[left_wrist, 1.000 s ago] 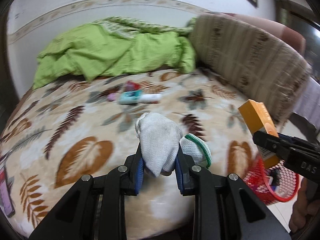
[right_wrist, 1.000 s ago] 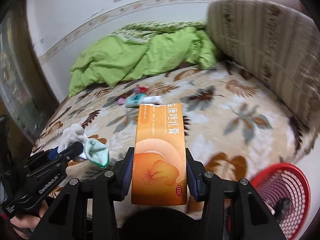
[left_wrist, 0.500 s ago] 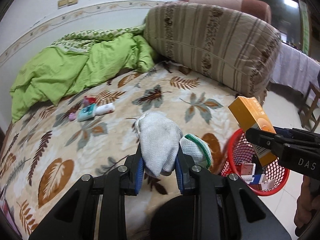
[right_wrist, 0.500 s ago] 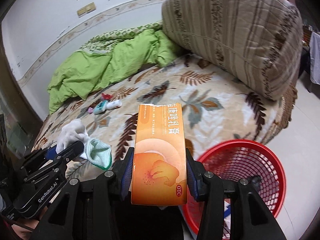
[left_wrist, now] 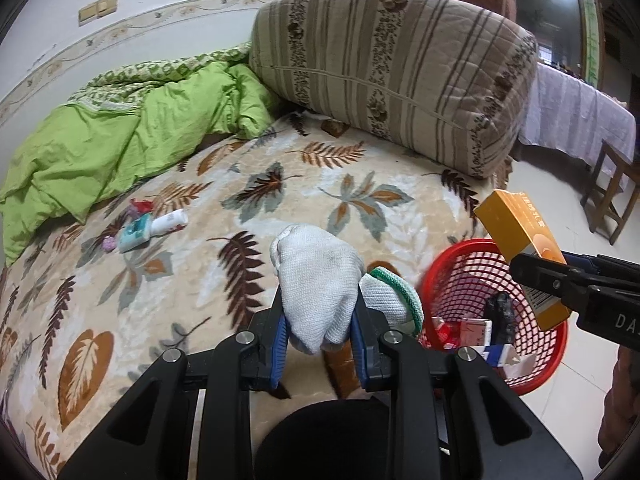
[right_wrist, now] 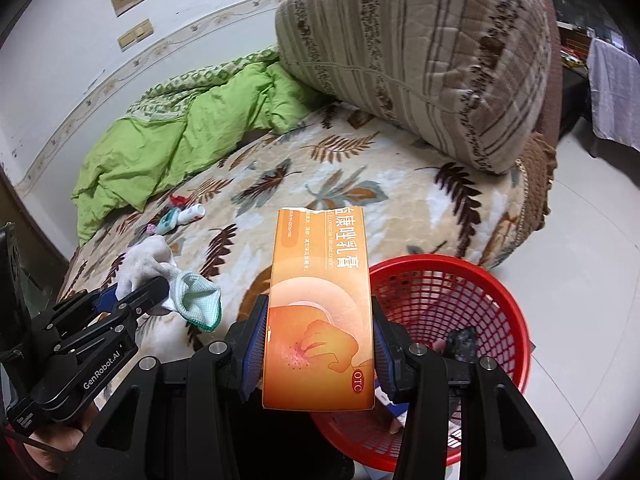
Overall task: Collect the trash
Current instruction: 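Carry the white sock and orange ointment box over the red wastebasket, then open both tools over the wastebasket, dropping the sock and ointment box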
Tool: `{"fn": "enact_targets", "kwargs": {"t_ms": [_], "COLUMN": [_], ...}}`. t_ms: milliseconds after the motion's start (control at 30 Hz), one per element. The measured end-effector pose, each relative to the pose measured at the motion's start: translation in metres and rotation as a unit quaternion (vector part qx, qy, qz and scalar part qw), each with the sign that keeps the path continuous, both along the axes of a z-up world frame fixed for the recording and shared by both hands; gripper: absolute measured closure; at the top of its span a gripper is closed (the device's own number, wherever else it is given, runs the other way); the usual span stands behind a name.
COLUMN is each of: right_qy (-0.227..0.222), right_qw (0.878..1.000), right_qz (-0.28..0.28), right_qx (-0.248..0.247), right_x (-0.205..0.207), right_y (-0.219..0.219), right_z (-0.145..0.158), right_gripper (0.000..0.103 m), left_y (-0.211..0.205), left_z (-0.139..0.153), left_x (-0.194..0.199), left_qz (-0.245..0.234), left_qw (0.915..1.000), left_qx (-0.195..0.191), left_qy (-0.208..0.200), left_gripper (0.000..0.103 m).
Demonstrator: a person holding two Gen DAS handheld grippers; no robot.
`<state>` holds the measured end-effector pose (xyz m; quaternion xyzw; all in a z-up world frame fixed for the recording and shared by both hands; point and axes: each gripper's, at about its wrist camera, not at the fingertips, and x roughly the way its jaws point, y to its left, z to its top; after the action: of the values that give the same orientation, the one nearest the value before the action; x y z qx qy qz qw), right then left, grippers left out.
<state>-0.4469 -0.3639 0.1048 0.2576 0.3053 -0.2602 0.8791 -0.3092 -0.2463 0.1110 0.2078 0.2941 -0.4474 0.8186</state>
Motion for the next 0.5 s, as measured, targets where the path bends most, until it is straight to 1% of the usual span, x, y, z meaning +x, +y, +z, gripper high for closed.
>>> {"fn": "enact_targets", "kwargs": {"t_ms": [267,500], "right_qy": [-0.006,-0.014], "right_qw": [0.999,0.996], "right_qz": [-0.037,-0.067], "right_qx": [0.025,0.049], "right_x": [-0.025,-0.050], "right_y": [-0.024,-0.047], "right_z": [-0.003,-0.007], "right_gripper": [0.054,0.054], "left_y": [-0.026,-0.053], "left_z": [-0.002,-0.011], "left_x": [-0.017,-0.034], "left_qz": [-0.051,-0.099], "left_qw": [0.9974,0.9910], "left_qx": [0.010,0.029], "left_qy": [0.049,0.085], "left_gripper": [0.077,0.076]}}
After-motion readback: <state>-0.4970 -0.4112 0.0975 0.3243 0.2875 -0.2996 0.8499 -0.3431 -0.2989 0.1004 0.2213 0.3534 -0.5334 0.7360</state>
